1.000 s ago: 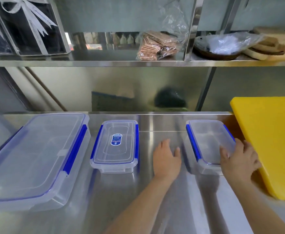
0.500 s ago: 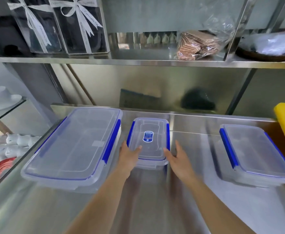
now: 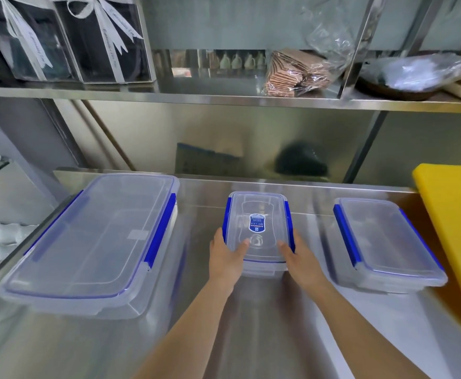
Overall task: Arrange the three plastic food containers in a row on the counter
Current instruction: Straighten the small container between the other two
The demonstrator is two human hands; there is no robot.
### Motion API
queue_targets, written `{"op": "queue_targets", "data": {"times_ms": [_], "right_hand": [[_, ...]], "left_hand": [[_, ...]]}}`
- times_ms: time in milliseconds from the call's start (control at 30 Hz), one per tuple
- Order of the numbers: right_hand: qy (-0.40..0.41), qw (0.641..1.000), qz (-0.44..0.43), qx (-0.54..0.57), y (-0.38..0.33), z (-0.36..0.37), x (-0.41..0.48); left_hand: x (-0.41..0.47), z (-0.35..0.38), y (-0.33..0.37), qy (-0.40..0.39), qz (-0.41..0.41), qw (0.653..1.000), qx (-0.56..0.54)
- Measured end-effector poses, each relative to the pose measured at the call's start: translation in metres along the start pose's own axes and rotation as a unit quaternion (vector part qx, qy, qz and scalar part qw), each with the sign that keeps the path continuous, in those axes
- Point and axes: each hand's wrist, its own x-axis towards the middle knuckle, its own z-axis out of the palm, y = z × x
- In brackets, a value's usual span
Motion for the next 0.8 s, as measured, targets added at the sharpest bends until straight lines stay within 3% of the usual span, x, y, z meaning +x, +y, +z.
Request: {"op": "queue_targets", "data": {"times_ms": [367,600,700,800], "right_hand": [[0.001,0.997,0.009,-0.081,-0.001,0.008,0.007],[0.004,0.997,0.022,-0.071,-0.002,0.014,0.005],[0.105,0.977,0.009,-0.187,-0.009,0.010,0.003],[0.192,0.956,-0.093,-0.202,-0.029,0.023,-0.007]], "left_hand": [[0.001,-0.002,-0.002,0.017,0.003,1.000,0.022],[0.008,-0.018,-0.001,-0.024,-0.009,0.996,0.081],[-0.002,-0.028,0.006,-0.011,0.033,0.989,0.145],[-0.014,-0.061,0.024,0.072,0.156,0.966,0.195]]}}
